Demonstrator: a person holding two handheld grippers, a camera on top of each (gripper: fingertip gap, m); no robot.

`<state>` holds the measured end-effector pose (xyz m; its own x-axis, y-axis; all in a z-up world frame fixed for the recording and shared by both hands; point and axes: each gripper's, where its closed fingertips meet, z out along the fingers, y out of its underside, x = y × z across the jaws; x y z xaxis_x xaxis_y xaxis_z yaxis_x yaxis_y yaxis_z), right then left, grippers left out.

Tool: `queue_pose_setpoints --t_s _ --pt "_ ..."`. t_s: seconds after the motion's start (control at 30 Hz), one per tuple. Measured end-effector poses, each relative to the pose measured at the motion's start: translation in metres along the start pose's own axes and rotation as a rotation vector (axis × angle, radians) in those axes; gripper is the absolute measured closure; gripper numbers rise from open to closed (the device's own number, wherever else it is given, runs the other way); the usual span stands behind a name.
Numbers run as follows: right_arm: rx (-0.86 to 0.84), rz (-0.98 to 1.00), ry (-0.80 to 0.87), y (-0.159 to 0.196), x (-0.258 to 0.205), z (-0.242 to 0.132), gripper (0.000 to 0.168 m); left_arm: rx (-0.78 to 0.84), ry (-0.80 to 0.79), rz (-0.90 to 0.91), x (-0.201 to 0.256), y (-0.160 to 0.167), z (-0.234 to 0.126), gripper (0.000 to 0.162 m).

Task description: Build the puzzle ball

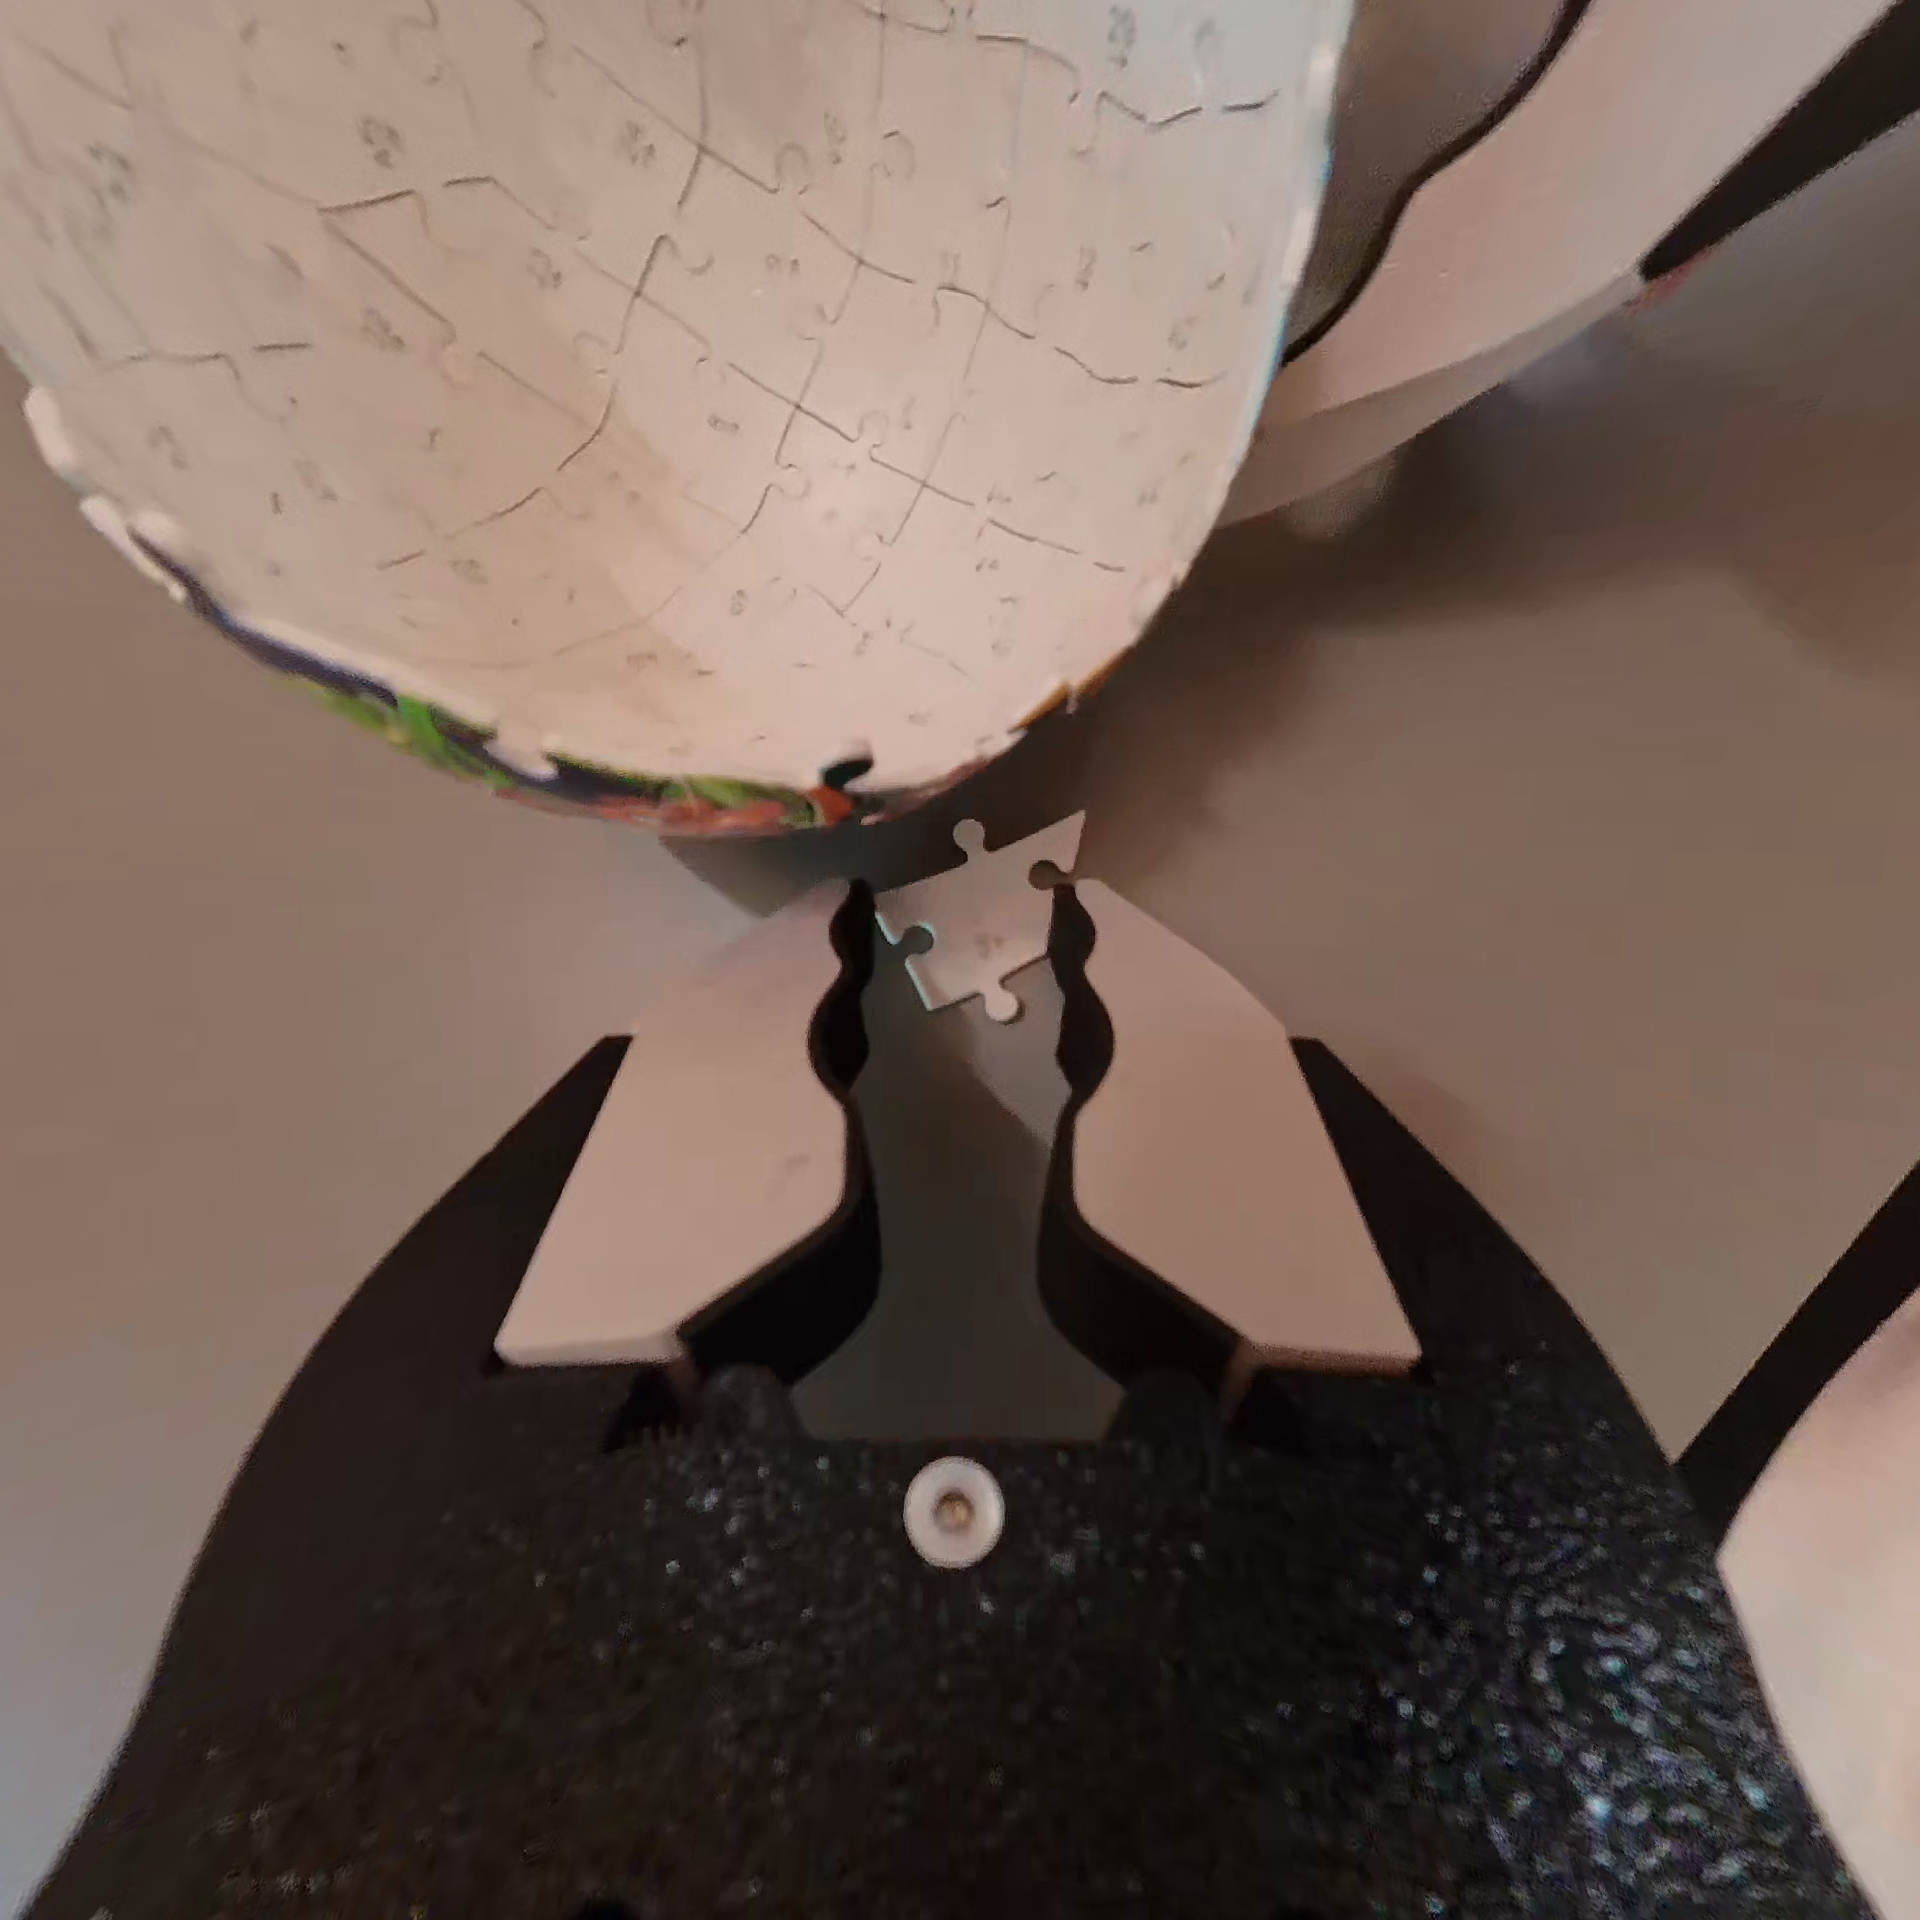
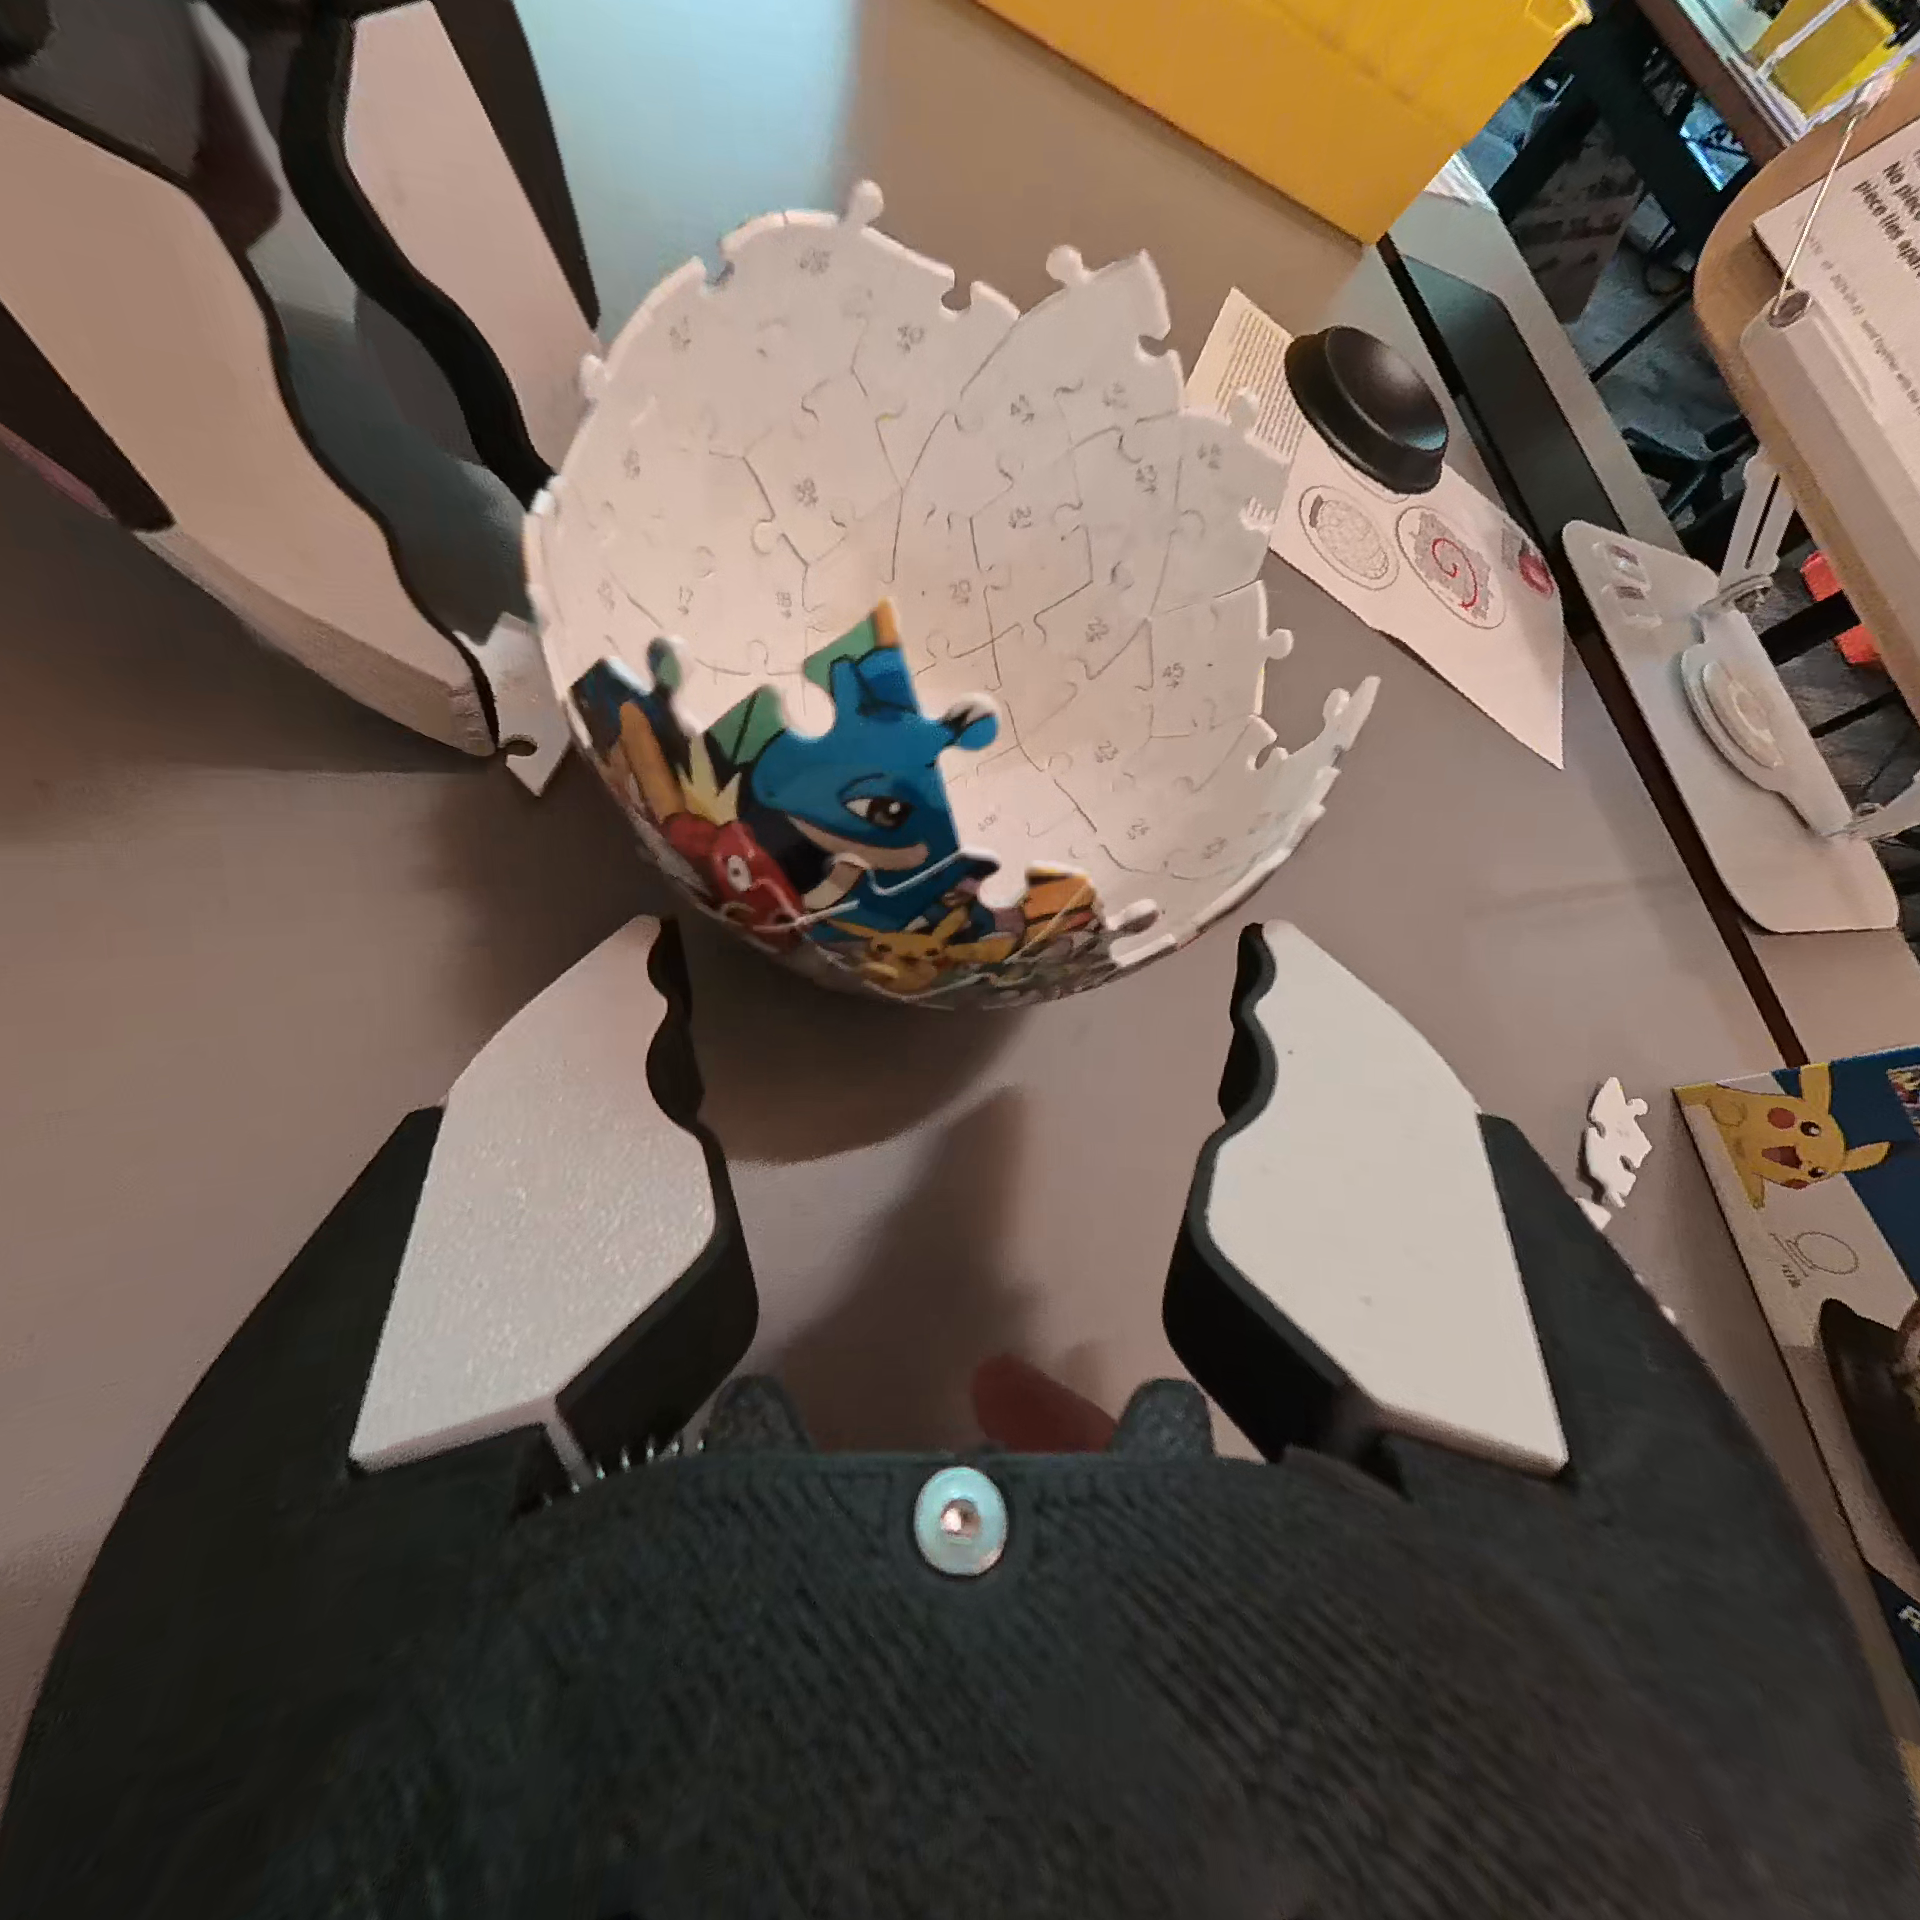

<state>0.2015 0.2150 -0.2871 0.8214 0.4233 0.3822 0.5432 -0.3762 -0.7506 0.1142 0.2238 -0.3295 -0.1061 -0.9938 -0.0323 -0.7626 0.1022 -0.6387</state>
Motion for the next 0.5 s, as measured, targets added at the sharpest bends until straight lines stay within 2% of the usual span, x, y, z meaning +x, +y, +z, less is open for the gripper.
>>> queue_pose_setpoints --t_s 0.2,0.4,0.5 --pt "0.014 0.009 -0.028 -0.001 -0.001 -0.013 0.068 0.084 -0.092 -0.056 -0.009 0.007 -0.009 0.129" --pt "0.061 0.078 -0.041 -0.002 0.004 -0.029 0.068 0.131 -0.244 0.071 -0.022 0.009 -0.036 0.129" --pt "0.106 0.121 -0.002 -0.009 0.015 -0.044 0.067 0.203 -0.316 0.091 -0.028 -0.006 -0.059 0.129"
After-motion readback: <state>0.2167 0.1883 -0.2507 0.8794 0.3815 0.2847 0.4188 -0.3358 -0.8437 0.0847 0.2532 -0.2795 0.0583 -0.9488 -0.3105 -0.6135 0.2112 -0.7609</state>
